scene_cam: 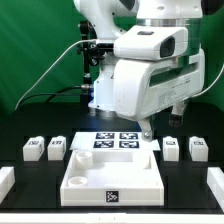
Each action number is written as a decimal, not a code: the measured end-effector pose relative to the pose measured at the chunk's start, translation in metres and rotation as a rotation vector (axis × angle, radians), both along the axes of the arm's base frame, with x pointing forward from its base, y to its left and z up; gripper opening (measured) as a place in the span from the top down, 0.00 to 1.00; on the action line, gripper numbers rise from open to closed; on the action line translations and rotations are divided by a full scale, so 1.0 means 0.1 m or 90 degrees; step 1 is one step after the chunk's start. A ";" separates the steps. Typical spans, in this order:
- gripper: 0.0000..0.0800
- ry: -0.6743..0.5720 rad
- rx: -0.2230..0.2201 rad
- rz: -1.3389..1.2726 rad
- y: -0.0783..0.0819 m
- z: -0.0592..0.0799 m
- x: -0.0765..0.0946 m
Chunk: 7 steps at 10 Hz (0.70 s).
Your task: Assemble one leg
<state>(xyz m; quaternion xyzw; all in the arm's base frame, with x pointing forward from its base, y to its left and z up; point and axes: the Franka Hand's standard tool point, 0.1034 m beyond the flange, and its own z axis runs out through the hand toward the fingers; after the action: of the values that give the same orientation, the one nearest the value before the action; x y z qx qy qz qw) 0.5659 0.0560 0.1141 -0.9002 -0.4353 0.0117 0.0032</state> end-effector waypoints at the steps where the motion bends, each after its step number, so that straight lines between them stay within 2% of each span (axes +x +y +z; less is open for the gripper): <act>1: 0.19 0.000 0.000 0.000 0.00 0.00 0.00; 7: 0.19 0.001 0.000 0.000 0.00 -0.01 0.00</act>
Offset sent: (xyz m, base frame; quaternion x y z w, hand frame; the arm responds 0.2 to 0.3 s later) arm 0.0000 0.0000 0.0000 0.0000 0.0000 0.0000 1.0000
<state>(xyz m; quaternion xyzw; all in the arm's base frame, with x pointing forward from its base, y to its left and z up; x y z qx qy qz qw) 0.5657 0.0560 0.1135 -0.9002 -0.4352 0.0121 0.0035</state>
